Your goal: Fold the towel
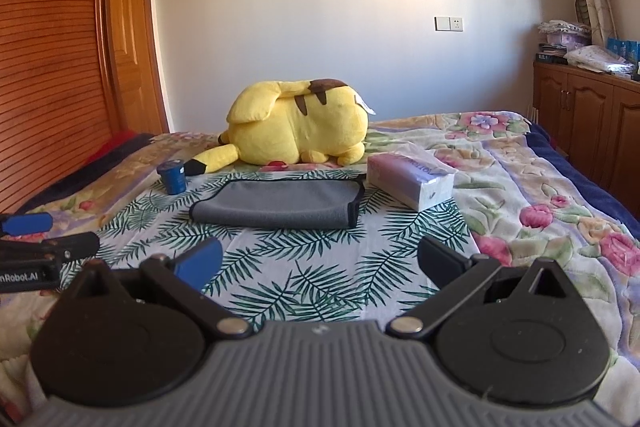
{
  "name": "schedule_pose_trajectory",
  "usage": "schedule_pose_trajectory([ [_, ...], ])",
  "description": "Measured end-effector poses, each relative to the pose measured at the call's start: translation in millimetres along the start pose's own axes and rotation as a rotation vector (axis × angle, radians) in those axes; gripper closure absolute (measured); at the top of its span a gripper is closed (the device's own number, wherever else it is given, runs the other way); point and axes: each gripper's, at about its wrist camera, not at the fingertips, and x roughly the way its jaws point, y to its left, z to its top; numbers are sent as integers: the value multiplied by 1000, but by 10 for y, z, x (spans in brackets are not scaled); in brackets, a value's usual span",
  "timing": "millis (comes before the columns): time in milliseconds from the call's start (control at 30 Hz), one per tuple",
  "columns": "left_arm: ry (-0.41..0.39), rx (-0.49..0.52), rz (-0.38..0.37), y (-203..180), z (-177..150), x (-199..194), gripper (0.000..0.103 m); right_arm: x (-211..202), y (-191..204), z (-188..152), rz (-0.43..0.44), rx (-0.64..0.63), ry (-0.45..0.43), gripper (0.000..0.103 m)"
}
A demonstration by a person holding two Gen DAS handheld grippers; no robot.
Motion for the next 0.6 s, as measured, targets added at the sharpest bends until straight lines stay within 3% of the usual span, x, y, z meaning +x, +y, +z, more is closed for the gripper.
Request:
schedule_pose_trajectory([
  [100, -7, -8, 1, 8, -3, 5, 0, -6, -4, -1, -1, 1, -3, 0],
  [600, -17, -9, 20, 17, 20, -7, 0, -64, -27, 16, -16, 10, -50, 0],
])
